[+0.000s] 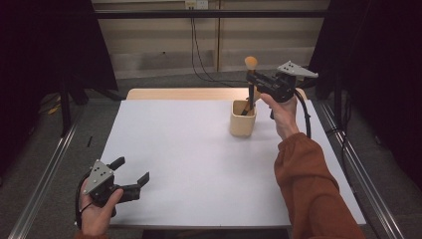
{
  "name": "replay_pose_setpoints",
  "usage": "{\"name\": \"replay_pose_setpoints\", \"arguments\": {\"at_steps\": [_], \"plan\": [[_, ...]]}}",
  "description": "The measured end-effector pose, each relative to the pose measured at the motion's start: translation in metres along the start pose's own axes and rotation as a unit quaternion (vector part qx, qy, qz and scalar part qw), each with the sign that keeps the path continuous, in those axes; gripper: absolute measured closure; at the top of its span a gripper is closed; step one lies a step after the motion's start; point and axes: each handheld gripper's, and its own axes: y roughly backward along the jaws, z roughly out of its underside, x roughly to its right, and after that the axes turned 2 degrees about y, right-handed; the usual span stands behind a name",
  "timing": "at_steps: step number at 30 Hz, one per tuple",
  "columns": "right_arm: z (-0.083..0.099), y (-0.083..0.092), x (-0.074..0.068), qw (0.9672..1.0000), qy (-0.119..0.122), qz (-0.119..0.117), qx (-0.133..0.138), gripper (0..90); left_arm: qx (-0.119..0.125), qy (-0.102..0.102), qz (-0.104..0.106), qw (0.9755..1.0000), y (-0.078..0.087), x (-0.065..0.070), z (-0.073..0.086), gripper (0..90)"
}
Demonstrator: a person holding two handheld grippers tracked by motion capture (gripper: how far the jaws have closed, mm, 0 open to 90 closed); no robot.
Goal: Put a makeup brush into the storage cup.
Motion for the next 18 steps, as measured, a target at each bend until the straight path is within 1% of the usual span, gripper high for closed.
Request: {"name": "replay_pose_setpoints", "arguments": {"at_steps": [3,6,11,18], "plan": [[0.003,-0.004,0.0,1.0,-0.004,-0.001,-0.003,74.5,-0.001,0.0,-0.001,1.0,0.0,0.0,0.0,2.7],[0.006,-0.005,-0.001,1.0,0.001,-0.002,-0.009,74.5,0.0,0.001,-0.002,1.0,0.0,0.0,0.0,2.7],[0.008,-0.005,-0.004,0.9999,0.003,-0.007,-0.007,74.5,-0.001,0.001,-0.001,1.0,0.0,0.001,0.0,2.7],[0.017,-0.01,-0.003,0.9999,-0.004,-0.005,-0.015,74.5,-0.001,0.002,0.0,1.0,0.0,0.0,0.001,2.7]]}}
